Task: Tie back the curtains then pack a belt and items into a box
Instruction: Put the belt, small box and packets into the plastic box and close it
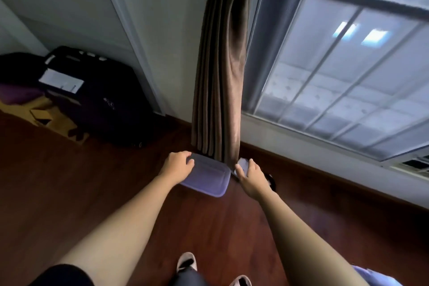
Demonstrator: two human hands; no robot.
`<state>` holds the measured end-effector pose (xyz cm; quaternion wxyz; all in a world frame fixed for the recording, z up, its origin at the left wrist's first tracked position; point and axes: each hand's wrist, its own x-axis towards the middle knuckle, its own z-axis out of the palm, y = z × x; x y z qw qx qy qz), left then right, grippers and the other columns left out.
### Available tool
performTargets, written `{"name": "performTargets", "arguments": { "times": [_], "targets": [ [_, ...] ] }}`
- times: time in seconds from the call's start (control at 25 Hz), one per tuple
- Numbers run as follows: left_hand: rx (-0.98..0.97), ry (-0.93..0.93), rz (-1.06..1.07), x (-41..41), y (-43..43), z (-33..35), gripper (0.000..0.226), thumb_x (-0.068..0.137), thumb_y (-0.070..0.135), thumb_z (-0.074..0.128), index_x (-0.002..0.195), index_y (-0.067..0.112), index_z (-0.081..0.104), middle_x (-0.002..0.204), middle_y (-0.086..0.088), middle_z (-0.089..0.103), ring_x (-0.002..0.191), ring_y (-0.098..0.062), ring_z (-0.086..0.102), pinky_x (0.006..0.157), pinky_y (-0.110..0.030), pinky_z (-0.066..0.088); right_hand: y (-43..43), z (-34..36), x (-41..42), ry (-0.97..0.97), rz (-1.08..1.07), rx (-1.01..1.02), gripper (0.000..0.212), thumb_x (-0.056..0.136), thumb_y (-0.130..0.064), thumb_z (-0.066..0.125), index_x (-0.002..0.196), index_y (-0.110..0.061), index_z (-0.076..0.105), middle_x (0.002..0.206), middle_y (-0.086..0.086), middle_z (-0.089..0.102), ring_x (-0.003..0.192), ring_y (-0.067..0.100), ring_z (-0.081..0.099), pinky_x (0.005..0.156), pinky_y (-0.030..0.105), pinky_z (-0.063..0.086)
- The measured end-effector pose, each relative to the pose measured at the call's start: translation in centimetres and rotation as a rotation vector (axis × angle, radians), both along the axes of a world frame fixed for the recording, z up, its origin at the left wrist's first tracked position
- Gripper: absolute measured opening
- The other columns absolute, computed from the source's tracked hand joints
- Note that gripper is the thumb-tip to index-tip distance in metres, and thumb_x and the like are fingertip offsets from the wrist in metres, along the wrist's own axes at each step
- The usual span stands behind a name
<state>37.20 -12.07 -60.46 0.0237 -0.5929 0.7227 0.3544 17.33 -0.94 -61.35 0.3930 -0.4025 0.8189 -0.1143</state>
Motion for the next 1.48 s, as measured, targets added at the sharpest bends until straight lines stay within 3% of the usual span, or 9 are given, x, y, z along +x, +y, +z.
{"name": "performTargets", "arguments": {
  "times": [0.16,0.52,0.64,0.76,0.96,1.08,1.2,1.32,1.48],
  "targets": [
    [-0.003,-0.084,0.049,0.4,-0.2,-9.9,0.046,0.095,0.029,0.047,0.137,0.011,0.046,0.134,-0.019,0.053,0.122,-0.034,0.051,0.099,-0.035,0.042,0.1,-10.4,0.0,0.038,0.005,-0.029,0.072,0.096,-0.047,0.036,0.146,0.001,0.016,0.153,0.018,0.024,0.142,0.029,0.023,0.112,0.036,0.023],
    [-0.035,-0.179,0.049,1.6,-6.4,-42.3,0.048,0.096,0.035,0.043,0.133,0.004,0.044,0.122,-0.019,0.059,0.108,-0.036,0.057,0.084,-0.038,0.049,-2.8,-42.3,-1.0,0.068,0.001,0.008,0.084,0.092,-0.055,0.039,0.148,-0.001,0.007,0.155,0.021,0.016,0.141,0.035,0.023,0.112,0.042,0.026],
    [-0.115,-0.231,0.057,2.1,-9.1,-49.7,0.051,0.096,0.029,0.044,0.137,-0.002,0.037,0.134,-0.024,0.049,0.120,-0.039,0.050,0.095,-0.040,0.044,-3.7,-49.9,-2.1,0.076,-0.061,0.030,0.088,0.092,-0.056,0.040,0.148,-0.001,0.000,0.153,0.024,0.019,0.138,0.038,0.027,0.108,0.043,0.029],
    [-0.118,-0.276,0.115,3.2,-11.8,-54.9,0.065,0.097,0.034,0.040,0.146,-0.002,0.016,0.153,-0.023,0.021,0.140,-0.038,0.023,0.113,-0.043,0.025,-4.8,-54.7,-2.6,-0.029,-0.095,0.021,0.092,0.091,-0.053,0.045,0.147,0.000,-0.003,0.144,0.026,0.037,0.127,0.040,0.042,0.099,0.040,0.037],
    [0.071,-0.058,0.297,5.0,-12.8,-56.2,0.064,0.090,0.036,0.056,0.142,0.009,0.031,0.142,-0.019,0.041,0.126,-0.039,0.045,0.101,-0.047,0.041,-5.0,-56.5,-2.2,-0.102,-0.082,0.014,0.067,0.093,-0.039,0.049,0.140,0.000,0.023,0.136,0.019,0.050,0.119,0.037,0.051,0.091,0.036,0.043],
    [0.369,0.060,0.298,7.5,-11.9,-54.3,0.060,0.081,0.029,0.068,0.134,0.017,0.042,0.139,-0.008,0.043,0.122,-0.031,0.047,0.093,-0.045,0.046,-2.2,-55.3,-2.7,-0.092,0.028,0.083,0.057,0.094,-0.041,0.048,0.129,0.001,0.035,0.130,0.018,0.053,0.115,0.036,0.053,0.078,0.031,0.041],
    [0.588,0.027,0.153,6.2,-9.3,-52.9,0.050,0.068,0.026,0.076,0.113,0.020,0.055,0.128,-0.003,0.049,0.113,-0.022,0.052,0.080,-0.042,0.055,4.2,-54.7,-4.7,-0.106,0.009,0.072,0.057,0.091,-0.044,0.051,0.132,-0.007,0.038,0.133,0.014,0.054,0.118,0.032,0.053,0.084,0.032,0.043],
    [0.680,0.036,-0.031,0.9,-5.6,-52.5,0.073,0.046,0.035,0.077,0.113,0.023,0.054,0.110,-0.007,0.063,0.089,-0.022,0.065,0.069,-0.036,0.057,11.6,-53.9,-8.2,-0.062,-0.114,0.041,0.056,0.089,-0.045,0.054,0.135,-0.014,0.040,0.132,0.009,0.057,0.118,0.028,0.055,0.089,0.031,0.044],
    [0.710,0.024,-0.273,-7.1,0.7,-54.1,0.067,0.060,0.033,0.077,0.118,0.017,0.047,0.084,-0.011,0.067,0.060,-0.019,0.064,0.055,-0.028,0.052,20.0,-53.4,-12.4,0.041,-0.368,0.041,0.050,0.088,-0.035,0.059,0.130,-0.012,0.046,0.125,0.013,0.062,0.113,0.030,0.058,0.085,0.029,0.043]
  ]
}}
